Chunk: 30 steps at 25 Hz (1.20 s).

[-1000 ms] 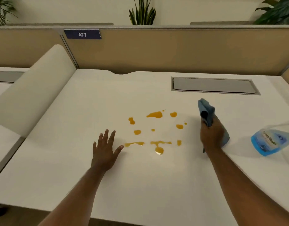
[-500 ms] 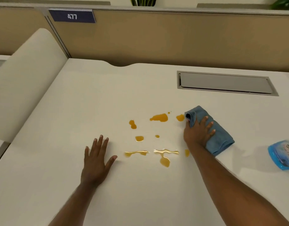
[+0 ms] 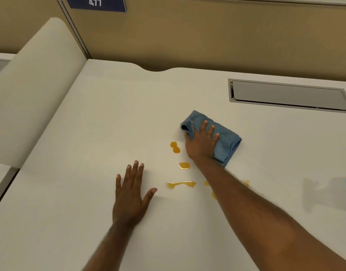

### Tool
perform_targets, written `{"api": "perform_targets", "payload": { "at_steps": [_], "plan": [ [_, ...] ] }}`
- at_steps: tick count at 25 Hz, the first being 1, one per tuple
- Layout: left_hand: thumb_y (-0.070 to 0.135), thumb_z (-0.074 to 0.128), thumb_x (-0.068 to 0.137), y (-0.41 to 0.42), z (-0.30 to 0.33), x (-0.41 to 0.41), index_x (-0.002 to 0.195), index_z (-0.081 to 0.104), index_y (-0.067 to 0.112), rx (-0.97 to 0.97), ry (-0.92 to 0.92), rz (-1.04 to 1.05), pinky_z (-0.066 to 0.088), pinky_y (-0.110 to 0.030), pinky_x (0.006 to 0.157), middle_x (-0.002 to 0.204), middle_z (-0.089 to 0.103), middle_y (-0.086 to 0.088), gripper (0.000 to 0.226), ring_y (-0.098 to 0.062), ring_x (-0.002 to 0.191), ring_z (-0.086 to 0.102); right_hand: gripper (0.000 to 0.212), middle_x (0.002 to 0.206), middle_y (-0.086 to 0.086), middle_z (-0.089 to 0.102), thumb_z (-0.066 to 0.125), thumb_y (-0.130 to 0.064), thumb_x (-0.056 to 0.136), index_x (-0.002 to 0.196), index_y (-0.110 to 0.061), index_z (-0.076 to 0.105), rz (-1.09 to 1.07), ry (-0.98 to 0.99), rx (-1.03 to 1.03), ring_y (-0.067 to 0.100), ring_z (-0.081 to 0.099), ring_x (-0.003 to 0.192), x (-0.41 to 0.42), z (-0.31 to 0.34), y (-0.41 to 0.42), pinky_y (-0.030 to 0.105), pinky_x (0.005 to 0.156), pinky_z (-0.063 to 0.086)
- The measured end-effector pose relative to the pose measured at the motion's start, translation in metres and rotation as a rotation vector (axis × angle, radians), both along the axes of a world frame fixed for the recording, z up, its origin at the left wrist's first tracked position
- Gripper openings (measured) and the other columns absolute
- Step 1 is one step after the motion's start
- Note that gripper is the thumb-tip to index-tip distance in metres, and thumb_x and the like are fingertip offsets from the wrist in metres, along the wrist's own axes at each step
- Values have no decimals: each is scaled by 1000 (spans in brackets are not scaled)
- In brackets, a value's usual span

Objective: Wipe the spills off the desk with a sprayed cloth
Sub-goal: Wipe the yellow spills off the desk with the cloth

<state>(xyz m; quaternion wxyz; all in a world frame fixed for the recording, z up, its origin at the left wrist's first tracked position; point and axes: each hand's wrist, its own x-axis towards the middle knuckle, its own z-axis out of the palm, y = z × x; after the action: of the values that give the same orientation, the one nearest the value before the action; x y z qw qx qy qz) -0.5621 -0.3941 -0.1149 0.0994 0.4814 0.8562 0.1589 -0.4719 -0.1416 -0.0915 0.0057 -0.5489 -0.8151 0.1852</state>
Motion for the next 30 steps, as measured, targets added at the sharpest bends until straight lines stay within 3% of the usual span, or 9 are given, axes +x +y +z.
{"api": "perform_targets", "payload": {
  "at_steps": [6,15,24,30],
  "plan": [
    [70,10,91,-2,-1,-1,153,5,28,38,-21,-1,-6,-38,120,162,4,7,76,-10,149,-3,58,163,10,1,29,-51,99,152,-35,11,270,4,59,36,-4,149,-27,-8,-32,57,118,-6],
    [69,13,90,-3,3,0,153,11,24,108,-59,-5,-5,-38,120,162,9,5,77,-12,150,-4,57,164,5,6,40,-48,96,149,-40,21,682,16,158,33,-1,150,8,-18,-51,54,119,-8],
    [73,9,88,-6,1,-11,154,8,23,99,-109,-19,-8,-31,120,161,7,6,82,-8,149,-4,55,164,2,2,37,-53,96,148,-43,23,817,-8,147,29,-6,150,44,-23,-94,55,119,-7],
    [75,-4,84,-18,1,-21,153,7,29,-28,-54,-85,-5,-37,121,162,0,9,84,-8,148,-8,56,163,-2,8,26,-53,90,146,-46,26,804,-68,180,29,-1,150,89,-19,-123,61,117,-2]
  ]
}}
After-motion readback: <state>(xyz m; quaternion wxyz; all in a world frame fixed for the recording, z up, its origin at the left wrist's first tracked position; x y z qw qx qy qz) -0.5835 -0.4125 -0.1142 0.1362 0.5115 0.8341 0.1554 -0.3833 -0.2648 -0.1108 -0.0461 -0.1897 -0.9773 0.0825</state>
